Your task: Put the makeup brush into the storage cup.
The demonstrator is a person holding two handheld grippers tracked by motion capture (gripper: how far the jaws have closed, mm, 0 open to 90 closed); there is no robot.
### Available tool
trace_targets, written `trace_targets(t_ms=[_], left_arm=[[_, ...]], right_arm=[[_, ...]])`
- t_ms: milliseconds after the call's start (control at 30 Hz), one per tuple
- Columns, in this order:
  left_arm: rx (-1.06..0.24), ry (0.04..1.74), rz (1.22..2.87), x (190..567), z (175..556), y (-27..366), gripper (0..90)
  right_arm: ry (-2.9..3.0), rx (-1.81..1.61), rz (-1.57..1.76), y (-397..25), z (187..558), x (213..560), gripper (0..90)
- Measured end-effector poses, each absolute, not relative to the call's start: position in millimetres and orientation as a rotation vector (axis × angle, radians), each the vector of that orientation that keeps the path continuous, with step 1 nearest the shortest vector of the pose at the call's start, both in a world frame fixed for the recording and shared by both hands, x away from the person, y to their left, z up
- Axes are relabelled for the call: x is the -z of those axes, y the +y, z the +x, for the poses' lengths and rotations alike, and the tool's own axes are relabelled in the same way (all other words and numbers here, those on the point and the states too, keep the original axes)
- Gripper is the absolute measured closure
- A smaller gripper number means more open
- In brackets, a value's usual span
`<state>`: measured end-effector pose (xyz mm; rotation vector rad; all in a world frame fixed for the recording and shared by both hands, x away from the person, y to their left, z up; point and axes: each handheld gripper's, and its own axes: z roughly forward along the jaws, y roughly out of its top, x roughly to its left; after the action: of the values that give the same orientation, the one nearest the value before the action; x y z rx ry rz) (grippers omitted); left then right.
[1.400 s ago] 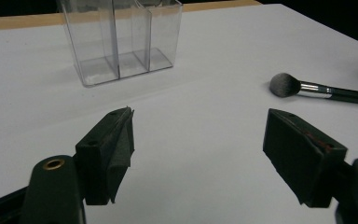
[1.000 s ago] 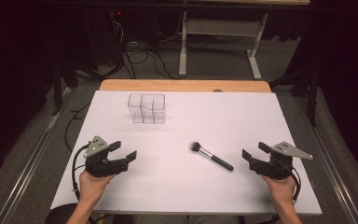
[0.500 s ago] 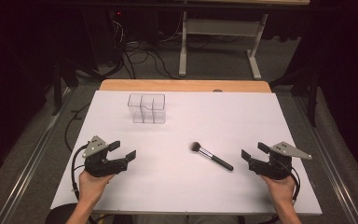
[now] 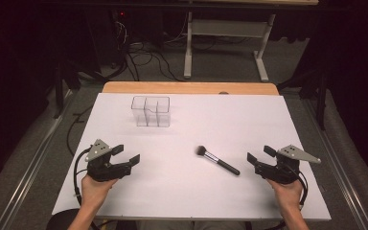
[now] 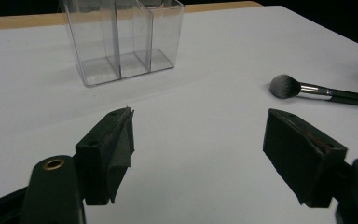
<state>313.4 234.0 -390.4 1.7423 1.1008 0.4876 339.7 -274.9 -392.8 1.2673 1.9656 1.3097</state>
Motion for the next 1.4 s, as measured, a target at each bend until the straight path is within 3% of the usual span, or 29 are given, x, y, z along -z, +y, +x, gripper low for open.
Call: trace_targets(t_ms=[1400], left_arm=[[-0.479, 1.093, 1.739, 389, 311, 233, 24.7]], right_arm=[[2.07, -1.393, 1.117, -224, 351, 372, 25.8]])
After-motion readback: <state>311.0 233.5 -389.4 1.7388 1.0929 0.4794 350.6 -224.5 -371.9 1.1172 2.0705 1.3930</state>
